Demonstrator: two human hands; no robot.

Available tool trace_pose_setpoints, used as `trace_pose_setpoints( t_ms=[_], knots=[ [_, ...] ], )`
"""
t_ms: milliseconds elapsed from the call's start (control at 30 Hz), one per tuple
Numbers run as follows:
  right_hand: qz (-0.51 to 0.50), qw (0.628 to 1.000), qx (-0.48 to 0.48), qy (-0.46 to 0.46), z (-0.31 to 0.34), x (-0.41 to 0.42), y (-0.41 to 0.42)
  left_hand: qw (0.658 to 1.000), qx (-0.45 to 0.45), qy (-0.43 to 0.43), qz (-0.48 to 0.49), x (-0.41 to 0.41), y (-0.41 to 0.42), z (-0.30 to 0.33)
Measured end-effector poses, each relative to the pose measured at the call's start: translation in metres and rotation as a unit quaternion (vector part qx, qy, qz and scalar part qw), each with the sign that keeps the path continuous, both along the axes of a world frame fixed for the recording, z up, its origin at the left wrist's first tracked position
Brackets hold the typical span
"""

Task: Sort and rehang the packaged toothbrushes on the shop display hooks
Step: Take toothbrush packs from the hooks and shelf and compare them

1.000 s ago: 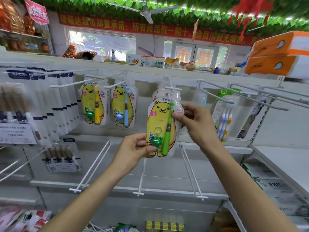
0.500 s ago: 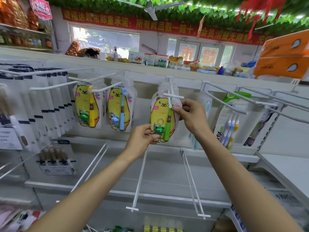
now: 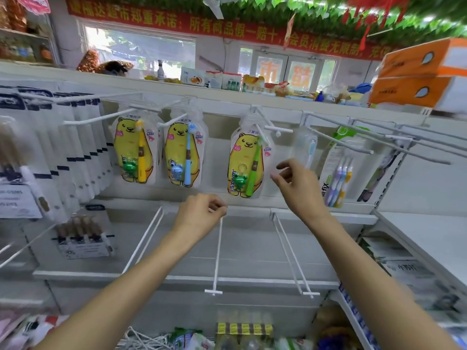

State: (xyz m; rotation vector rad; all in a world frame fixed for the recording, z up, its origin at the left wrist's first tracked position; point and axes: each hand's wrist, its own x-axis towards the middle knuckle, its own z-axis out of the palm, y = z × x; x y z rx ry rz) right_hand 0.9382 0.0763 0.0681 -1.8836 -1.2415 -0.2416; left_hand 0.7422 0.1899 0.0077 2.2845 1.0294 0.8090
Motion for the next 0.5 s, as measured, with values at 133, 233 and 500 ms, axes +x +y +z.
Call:
trace_pose_setpoints(
  t_ms=[133,233,500],
  knots=[
    [0.015,0.999,-0.022,-0.039,-0.017,-0.022,-0.043,0.997,0.072,0.005,-0.030,-0.017,-0.027,0.002],
    [0.016,0.996,-0.039,-0.079,-0.031,-0.036,-0.079,0.983,0.161,0.004,-0.088,-0.020,-0.045,-0.002],
    [-0.080,0.964,-0.140,-0.213,-0.060,-0.050,-0.189,0.927,0.305,-0.007,-0.219,0.005,-0.108,-0.012]
  ],
)
